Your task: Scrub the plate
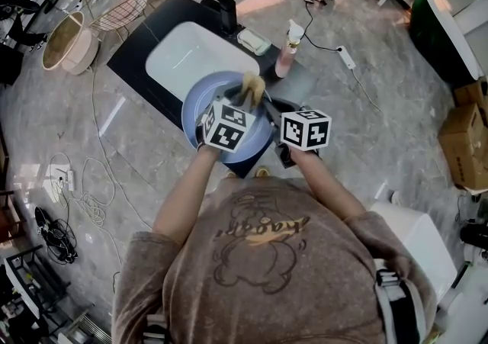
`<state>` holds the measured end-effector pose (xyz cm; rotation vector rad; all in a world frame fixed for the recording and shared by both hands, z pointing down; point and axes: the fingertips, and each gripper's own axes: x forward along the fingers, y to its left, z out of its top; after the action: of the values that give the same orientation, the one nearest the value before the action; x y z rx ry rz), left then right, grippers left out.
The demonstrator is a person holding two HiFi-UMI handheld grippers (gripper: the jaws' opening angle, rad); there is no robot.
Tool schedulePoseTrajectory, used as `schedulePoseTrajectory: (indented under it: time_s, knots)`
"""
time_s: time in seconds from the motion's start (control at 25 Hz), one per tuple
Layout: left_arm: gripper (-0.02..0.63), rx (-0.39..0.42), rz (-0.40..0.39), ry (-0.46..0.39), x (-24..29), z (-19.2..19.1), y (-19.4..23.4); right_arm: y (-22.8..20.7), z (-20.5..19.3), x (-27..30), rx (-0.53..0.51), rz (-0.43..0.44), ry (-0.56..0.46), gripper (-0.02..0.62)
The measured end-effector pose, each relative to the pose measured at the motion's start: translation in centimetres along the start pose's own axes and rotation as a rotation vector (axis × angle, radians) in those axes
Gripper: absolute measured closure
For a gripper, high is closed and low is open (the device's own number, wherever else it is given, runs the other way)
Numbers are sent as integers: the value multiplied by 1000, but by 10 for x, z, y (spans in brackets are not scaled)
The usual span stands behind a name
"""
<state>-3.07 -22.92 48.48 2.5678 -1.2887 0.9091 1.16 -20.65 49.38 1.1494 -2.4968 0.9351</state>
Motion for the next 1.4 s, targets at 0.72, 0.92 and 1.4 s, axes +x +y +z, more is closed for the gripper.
schedulePoseTrajectory:
  time_s: [0.72, 0.92, 1.4]
  knots:
    - [543, 127, 143, 103, -12, -11, 58, -3, 3, -5, 39, 14, -31, 568]
    - [543, 219, 166, 169, -14, -18, 76, -9, 14, -11, 48, 3, -66, 566]
    - [543, 373, 125, 274, -17, -36, 87, -26, 49, -27, 57, -39, -165, 558]
